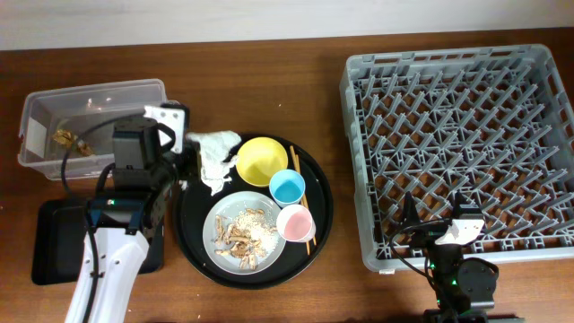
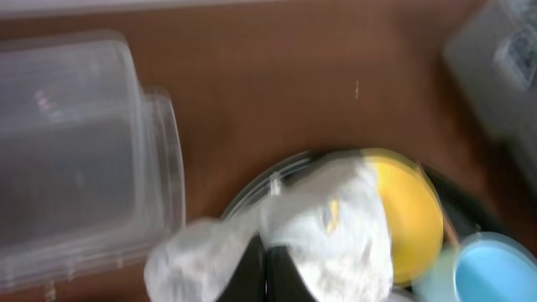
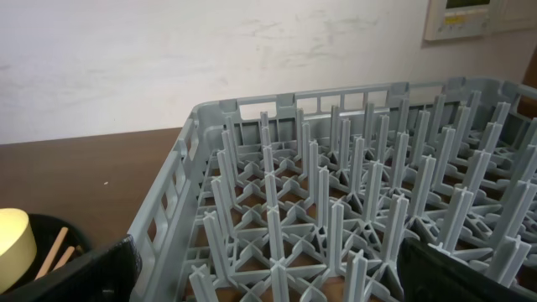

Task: Sort waste into correct bins and load items into the dishwasher rack
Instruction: 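Grasp the crumpled white tissue with the left gripper, then move the tissue left and drop it into the clear bin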

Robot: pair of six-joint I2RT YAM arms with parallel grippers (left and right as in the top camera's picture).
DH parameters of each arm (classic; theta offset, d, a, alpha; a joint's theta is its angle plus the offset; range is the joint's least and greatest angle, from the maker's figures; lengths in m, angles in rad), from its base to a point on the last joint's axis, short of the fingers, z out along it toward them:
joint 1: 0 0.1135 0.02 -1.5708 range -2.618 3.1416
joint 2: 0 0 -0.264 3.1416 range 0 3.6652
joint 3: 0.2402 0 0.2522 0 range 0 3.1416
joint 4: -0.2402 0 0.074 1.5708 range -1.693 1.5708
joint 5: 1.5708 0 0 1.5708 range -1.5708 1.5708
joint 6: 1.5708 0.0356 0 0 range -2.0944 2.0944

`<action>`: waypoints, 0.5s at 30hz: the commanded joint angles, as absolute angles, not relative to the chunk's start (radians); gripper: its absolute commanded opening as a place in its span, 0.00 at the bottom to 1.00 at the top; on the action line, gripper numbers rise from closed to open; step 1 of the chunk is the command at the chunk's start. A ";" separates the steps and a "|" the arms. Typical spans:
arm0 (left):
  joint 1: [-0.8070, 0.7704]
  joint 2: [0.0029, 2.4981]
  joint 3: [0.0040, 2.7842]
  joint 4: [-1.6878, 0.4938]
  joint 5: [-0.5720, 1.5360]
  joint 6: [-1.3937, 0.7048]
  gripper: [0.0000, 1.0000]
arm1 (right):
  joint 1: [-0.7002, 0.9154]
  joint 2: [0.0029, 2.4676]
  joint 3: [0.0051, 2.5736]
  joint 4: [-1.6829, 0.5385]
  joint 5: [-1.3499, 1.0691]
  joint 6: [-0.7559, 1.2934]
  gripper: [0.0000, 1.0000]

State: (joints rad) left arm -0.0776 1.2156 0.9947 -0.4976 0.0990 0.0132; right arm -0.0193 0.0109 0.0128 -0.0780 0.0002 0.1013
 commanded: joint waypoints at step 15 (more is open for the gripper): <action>0.184 1.615 1.001 0.290 -0.382 -0.015 0.84 | -0.027 0.003 0.006 -0.082 0.009 0.105 0.99</action>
State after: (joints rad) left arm 0.1822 1.6085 0.9936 0.2974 -0.3729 -0.0154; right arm -0.0193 0.0101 0.0128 -0.0780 0.0006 0.1013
